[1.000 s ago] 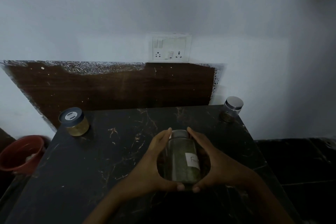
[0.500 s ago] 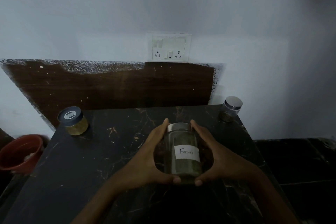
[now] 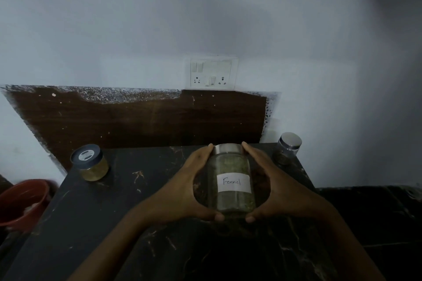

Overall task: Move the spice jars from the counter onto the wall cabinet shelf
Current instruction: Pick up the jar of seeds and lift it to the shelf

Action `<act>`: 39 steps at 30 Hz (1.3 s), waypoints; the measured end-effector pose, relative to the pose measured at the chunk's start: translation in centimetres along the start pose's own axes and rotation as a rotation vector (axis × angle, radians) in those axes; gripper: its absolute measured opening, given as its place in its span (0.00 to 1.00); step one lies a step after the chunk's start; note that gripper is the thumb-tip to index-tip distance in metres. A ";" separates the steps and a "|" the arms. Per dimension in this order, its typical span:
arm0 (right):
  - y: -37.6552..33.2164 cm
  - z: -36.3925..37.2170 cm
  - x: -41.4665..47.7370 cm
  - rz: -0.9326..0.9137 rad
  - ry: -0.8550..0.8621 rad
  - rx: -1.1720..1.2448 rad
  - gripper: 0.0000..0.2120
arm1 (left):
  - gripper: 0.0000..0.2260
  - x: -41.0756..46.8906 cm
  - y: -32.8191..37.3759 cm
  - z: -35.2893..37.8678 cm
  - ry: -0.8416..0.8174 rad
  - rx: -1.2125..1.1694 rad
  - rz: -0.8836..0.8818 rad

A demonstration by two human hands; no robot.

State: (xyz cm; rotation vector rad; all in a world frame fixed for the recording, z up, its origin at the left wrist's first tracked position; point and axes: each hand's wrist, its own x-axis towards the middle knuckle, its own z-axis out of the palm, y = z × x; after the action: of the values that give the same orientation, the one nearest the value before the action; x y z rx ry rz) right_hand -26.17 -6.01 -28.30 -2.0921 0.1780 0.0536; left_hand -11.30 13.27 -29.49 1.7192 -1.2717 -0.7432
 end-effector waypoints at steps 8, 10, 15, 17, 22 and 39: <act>-5.4 -7.0 1.6 -0.152 0.147 -0.104 0.62 | 0.55 5.8 6.6 -5.5 0.074 0.313 0.177; -7.2 -9.2 1.8 -0.203 0.196 -0.146 0.64 | 0.55 7.2 9.1 -6.9 0.111 0.382 0.236; -12.0 -15.0 2.2 -0.339 0.317 -0.289 0.65 | 0.57 11.4 15.7 -10.4 0.164 0.550 0.424; -13.9 -17.3 2.6 -0.404 0.396 -0.372 0.66 | 0.57 13.0 18.5 -11.8 0.204 0.647 0.510; -18.4 -22.4 3.3 -0.541 0.579 -0.529 0.68 | 0.57 15.6 24.9 -14.5 0.348 0.924 0.691; -25.2 -33.2 6.4 -0.653 0.937 -0.772 0.66 | 0.40 25.6 27.2 -20.7 0.994 1.236 0.596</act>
State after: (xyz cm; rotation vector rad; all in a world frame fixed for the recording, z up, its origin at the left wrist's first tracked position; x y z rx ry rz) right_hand -17.20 -22.86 9.29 -2.6653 0.0116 -1.4612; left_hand 1.78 -8.54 4.74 1.9048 -1.3740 1.3795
